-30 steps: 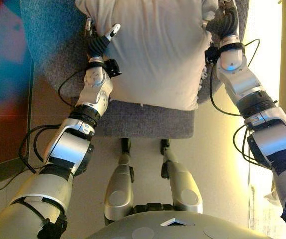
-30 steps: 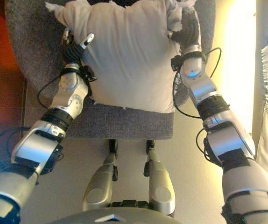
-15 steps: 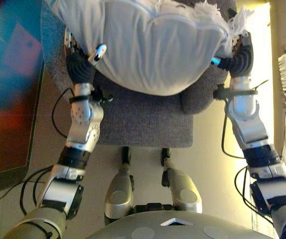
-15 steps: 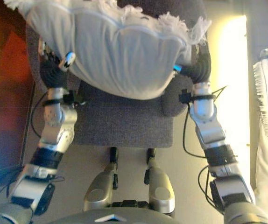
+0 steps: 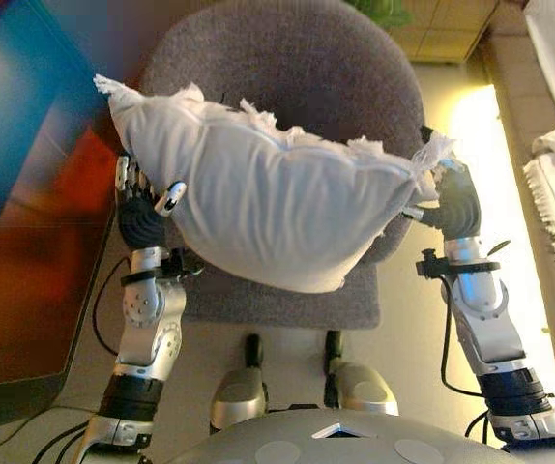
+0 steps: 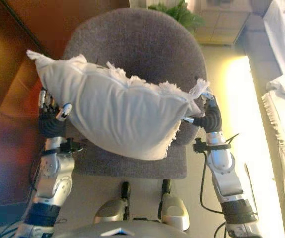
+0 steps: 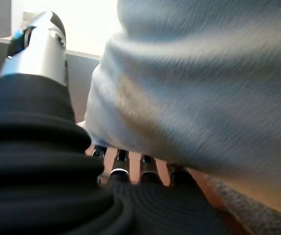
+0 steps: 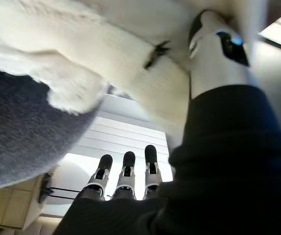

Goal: Pick up the cushion and take it to the sofa

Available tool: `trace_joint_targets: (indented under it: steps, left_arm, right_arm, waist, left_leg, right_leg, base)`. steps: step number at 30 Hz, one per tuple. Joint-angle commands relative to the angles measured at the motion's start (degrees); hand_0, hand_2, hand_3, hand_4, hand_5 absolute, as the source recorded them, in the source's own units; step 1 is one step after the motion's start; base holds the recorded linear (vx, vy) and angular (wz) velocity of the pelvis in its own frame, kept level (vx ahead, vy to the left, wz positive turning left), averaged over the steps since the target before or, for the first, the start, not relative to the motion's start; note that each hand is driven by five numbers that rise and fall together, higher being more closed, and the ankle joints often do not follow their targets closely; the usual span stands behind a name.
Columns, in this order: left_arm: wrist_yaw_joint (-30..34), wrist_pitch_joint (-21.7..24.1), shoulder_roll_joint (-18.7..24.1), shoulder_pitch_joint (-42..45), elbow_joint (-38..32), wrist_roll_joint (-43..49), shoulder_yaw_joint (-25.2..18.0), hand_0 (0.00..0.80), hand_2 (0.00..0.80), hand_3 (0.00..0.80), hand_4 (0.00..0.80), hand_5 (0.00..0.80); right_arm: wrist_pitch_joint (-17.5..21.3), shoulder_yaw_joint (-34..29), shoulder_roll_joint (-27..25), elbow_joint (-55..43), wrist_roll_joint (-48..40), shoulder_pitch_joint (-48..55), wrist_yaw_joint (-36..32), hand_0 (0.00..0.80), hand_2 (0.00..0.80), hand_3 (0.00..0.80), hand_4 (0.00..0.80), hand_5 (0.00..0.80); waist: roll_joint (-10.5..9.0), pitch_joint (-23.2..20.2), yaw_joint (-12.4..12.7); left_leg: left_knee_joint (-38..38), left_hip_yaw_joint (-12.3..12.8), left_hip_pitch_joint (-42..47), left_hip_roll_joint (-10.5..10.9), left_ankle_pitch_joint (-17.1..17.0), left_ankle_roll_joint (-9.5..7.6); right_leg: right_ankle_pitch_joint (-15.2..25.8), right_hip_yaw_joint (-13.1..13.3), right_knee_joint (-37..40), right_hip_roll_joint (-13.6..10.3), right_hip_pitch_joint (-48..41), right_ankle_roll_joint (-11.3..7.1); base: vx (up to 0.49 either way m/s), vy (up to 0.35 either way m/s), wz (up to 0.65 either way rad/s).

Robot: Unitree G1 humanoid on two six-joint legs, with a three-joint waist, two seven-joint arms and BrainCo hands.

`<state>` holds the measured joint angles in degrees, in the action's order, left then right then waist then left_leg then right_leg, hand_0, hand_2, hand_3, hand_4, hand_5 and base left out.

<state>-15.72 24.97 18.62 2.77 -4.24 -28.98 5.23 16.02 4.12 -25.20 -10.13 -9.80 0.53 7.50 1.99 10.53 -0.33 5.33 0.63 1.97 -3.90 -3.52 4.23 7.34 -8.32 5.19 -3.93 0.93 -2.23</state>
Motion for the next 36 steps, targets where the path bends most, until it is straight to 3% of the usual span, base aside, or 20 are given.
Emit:
trace_joint_targets:
  steps: [1,7,15,18,21,24,30,36]
  left_arm:
    - [2.6,3.9,2.6,-2.2,-3.4,0.3,-1.0,0.000,0.000,0.000,0.000,0.000]
    - [3.0,-0.8,1.8,-4.2,-0.1,-1.3,1.4,0.000,0.000,0.000,0.000,0.000]
    - [3.0,-2.9,0.7,-9.6,8.8,-0.5,5.9,0.000,0.000,0.000,0.000,0.000]
    - [1.5,-1.9,-0.2,-16.9,17.1,1.0,9.6,0.000,0.000,0.000,0.000,0.000]
    - [-1.2,0.5,-2.3,-31.3,31.4,0.1,13.9,0.000,0.000,0.000,0.000,0.000]
    - [-1.9,1.5,-3.8,-41.4,42.2,-2.1,15.1,0.000,0.000,0.000,0.000,0.000]
    - [-4.1,1.6,-3.6,-52.7,49.3,-1.3,17.1,0.000,0.000,0.000,0.000,0.000]
    - [-5.4,1.3,-3.3,-59.3,53.3,0.1,18.2,0.000,0.000,0.000,0.000,0.000]
  right_arm:
    - [4.2,-2.1,1.3,-4.3,-3.1,-0.6,-2.3,0.000,0.000,0.000,0.000,0.000]
    - [0.8,1.3,1.1,0.9,-4.3,-3.4,-1.7,0.000,0.000,0.000,0.000,0.000]
    - [0.5,5.4,1.9,10.9,-3.9,-10.4,2.7,0.000,0.000,0.000,0.000,0.000]
    - [-0.3,7.6,2.3,17.2,-4.1,-19.2,6.2,0.000,0.000,0.000,0.000,0.000]
    - [-2.5,11.9,3.2,26.7,-5.2,-35.2,10.9,0.000,0.000,0.000,0.000,0.000]
    - [-2.7,15.9,3.0,35.3,-7.4,-45.0,12.7,0.000,0.000,0.000,0.000,0.000]
    - [-1.4,20.7,1.1,47.9,-11.1,-55.8,13.3,0.000,0.000,0.000,0.000,0.000]
    - [-1.8,22.5,0.9,53.2,-11.5,-62.4,13.8,0.000,0.000,0.000,0.000,0.000]
  waist:
    - [-2.22,-8.5,1.8]
    - [-2.45,-9.0,2.8]
    - [-2.28,-8.3,4.0]
    - [-2.31,-6.3,4.0]
    - [-2.35,-1.9,3.2]
    - [-2.19,1.1,2.2]
    - [-2.45,4.6,1.2]
    - [-2.98,7.4,0.5]
  left_leg:
    - [-0.3,-0.9,1.4,3.4,3.2,-2.36]
    - [-0.3,-1.6,2.0,3.4,3.3,-2.05]
    - [-0.3,-0.9,1.2,2.7,2.8,-1.60]
    - [-0.9,-0.6,-1.9,2.7,2.1,-1.54]
    - [-1.4,-0.8,-6.5,3.0,1.3,-1.66]
    - [-2.1,-0.4,-9.5,3.1,0.9,-1.50]
    - [-3.6,0.2,-14.7,3.0,0.3,-0.92]
    - [-5.9,0.2,-19.2,3.2,0.0,-0.52]
  right_leg:
    - [-5.2,0.8,-0.2,-1.5,-5.2,-3.47]
    - [-5.4,-0.2,-0.2,-1.6,-6.0,-3.59]
    - [-5.0,-1.5,-0.2,-2.0,-5.2,-3.58]
    - [-4.1,-1.3,-0.2,-2.1,-2.1,-3.44]
    - [-3.0,-0.6,-0.2,-2.2,2.5,-3.46]
    - [-2.4,-0.2,-0.7,-2.5,5.6,-3.58]
    - [-1.4,0.6,-2.0,-3.1,11.1,-4.16]
    - [-1.0,1.8,-4.8,-3.7,16.4,-4.60]
  base:
    - [0.040,0.015,0.01]
    - [0.065,0.006,0.01]
    - [0.110,0.014,0.04]
    - [-0.105,-0.006,0.04]
    - [-0.331,-0.017,0.02]
    - [-0.197,0.013,0.00]
    - [-0.082,0.014,-0.02]
    - [-0.023,-0.009,-0.03]
